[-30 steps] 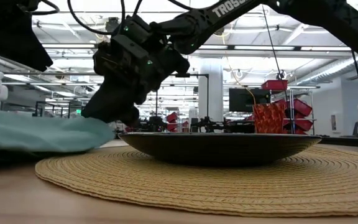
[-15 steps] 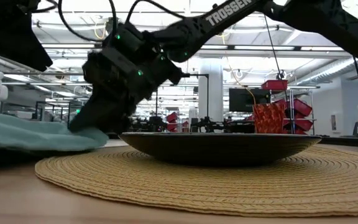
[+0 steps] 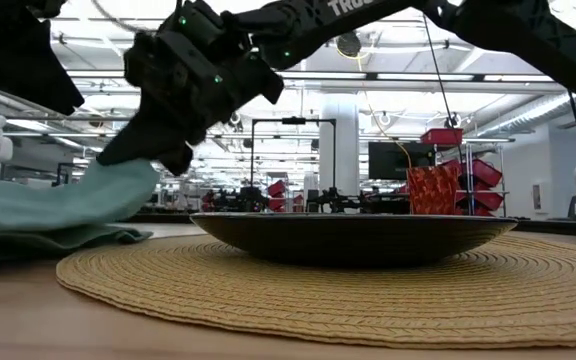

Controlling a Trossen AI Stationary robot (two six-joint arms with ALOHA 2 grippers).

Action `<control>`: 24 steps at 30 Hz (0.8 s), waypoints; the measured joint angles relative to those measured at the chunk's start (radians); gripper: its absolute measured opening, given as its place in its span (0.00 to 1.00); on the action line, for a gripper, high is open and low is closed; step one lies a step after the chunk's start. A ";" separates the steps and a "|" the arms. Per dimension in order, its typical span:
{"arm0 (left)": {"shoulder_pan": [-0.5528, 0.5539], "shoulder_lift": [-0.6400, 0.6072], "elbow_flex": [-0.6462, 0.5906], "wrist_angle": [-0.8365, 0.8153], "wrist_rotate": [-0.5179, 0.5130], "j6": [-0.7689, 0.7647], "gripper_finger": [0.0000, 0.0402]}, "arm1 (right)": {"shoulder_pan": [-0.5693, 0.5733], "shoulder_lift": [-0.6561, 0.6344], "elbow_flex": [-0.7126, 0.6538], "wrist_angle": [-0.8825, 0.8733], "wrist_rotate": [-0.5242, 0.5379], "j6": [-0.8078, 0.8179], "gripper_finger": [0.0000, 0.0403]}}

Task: Set table place
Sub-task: Put the blue napkin to the left of the brown mat

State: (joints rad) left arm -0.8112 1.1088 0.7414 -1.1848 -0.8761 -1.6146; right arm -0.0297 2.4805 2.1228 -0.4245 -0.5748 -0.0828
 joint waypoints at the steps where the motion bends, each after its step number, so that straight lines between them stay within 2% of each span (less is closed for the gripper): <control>1: 0.000 0.000 0.000 0.000 0.001 0.000 0.44 | -0.003 0.000 0.010 0.001 0.000 -0.001 0.00; 7: 0.000 0.000 0.000 0.000 0.003 0.000 0.44 | -0.026 0.000 0.069 0.004 -0.003 -0.016 0.00; 16: 0.000 0.000 0.000 0.001 0.003 -0.001 0.44 | -0.104 0.000 0.074 0.011 -0.003 -0.003 0.00; 24: 0.000 0.000 0.000 0.004 0.003 -0.002 0.44 | -0.158 0.042 0.075 0.139 -0.022 0.079 0.00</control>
State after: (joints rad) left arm -0.8108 1.1088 0.7410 -1.1810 -0.8730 -1.6169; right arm -0.1874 2.5223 2.1979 -0.2851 -0.5969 -0.0034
